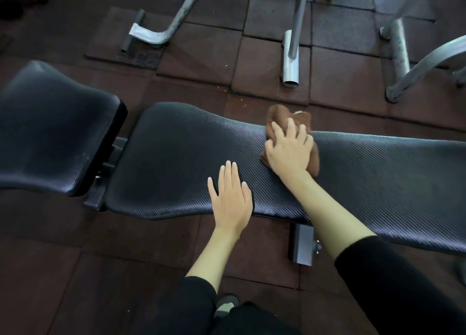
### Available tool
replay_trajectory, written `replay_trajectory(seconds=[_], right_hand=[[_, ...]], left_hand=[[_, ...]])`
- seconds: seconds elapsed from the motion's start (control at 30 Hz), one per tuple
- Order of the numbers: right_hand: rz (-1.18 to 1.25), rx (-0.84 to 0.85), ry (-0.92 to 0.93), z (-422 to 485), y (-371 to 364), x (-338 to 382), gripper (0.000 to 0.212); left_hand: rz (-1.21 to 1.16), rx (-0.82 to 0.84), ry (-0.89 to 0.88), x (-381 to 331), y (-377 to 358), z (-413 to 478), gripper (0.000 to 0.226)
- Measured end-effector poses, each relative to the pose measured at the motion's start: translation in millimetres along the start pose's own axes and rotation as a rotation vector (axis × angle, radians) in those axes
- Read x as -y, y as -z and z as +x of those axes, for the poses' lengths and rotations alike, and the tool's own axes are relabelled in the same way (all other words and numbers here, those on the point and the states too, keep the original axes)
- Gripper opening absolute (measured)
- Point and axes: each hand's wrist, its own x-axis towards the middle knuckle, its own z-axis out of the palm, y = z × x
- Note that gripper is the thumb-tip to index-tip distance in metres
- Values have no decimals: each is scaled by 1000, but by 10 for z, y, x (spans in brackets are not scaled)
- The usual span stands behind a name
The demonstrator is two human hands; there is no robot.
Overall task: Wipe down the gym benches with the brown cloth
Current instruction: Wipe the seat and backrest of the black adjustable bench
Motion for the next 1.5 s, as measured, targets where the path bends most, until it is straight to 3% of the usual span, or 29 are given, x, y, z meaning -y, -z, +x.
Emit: replay_trajectory(seconds=[0.27,0.53,0.77,1.03,1.13,1.3,1.5], right_hand=[[-33,67,372,-83,1,25,50],[70,-50,128,-213,43,-13,48],[53,-105,237,-498,38,-17,49],[-34,58,318,-864,194,34,51],[139,158,317,-986,284,24,52],[754,276,137,-1091,521,100,50],[991,395,18,-1297,914,308,50]], left_hand=[[26,4,4,119,23,-15,55],[-60,26,-1,128,70,-21,57],[-122,19,16,127,121,-22,59],[-130,-17,103,152,338,-106,61],[-138,-35,117,163,500,-163,63],[-158,-49,159,169,825,-254,59],[-122,-125,186,176,1372,-381,42]])
